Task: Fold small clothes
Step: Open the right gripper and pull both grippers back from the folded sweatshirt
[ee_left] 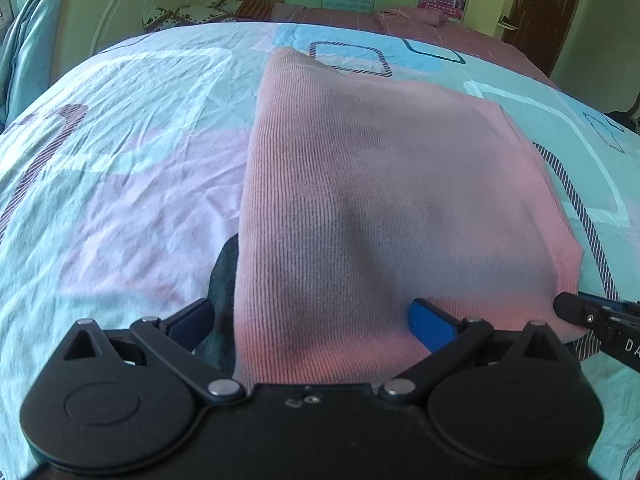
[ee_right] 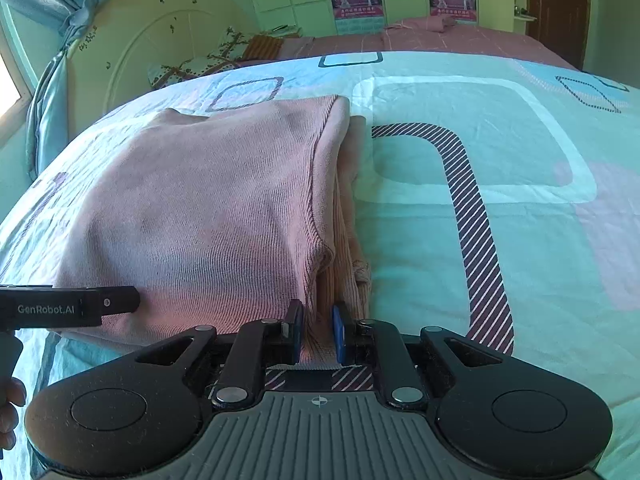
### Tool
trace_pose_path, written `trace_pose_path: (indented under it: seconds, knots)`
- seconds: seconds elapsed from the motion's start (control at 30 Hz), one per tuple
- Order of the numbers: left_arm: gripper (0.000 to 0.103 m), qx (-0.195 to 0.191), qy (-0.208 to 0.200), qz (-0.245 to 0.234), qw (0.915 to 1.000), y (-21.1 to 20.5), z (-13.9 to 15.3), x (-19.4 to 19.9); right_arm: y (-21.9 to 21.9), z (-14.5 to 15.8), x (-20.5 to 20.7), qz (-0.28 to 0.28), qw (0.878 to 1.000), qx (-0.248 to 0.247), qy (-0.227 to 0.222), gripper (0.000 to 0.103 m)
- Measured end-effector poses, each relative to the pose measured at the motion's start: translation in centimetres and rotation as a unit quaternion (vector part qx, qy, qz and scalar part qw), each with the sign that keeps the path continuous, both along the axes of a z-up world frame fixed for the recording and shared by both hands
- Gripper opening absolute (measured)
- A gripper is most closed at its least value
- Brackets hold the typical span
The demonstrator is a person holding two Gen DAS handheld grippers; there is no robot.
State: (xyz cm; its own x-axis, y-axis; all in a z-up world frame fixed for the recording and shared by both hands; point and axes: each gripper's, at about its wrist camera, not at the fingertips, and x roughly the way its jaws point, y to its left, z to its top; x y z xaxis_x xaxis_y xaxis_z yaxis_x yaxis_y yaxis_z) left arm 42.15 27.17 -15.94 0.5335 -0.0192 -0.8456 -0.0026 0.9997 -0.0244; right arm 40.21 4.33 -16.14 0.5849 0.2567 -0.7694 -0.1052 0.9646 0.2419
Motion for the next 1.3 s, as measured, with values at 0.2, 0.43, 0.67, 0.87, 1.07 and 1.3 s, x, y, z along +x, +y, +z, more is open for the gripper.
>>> trace_pose_path:
  seconds: [0.2,0.43,0.67,0.87,1.07,1.3]
  knots:
    - [0.100,-0.006,-0.006,0.027,0.9996,0.2,0.6,-1.1,0.0,0.7,-0.3,0.001,1.000,0.002,-0.007,0.014]
    - [0.097,0.060,-0.031,0.029,0.9973,-1.2,1.4,-2.6,0.8,3.1,0.5,-0.004,0.998,0.004,-0.057,0.014]
    - [0.097,0.095,-0.033,0.027,0.9945,-2.1,2.0,-2.9,2.4,0.9,1.7,0.000,0.996,-0.079,-0.050,0.029]
    - [0.097,0.091,-0.034,0.018,0.9952,-2.3,3.3,-3.6,-0.2,1.2,-0.2,-0.049,0.996,-0.042,-0.055,0.057]
    - [0.097,0.095,-0.043,0.008,0.9945,-2.6,4.6,-5.2,0.8,-0.3,-0.7,-0.028,0.995,-0.092,-0.025,0.057]
    - [0.095,0.076,-0.050,0.014,0.9958,-2.3,7.1,-8.0,0.8,3.3,-4.5,-0.003,0.998,-0.035,-0.059,0.057]
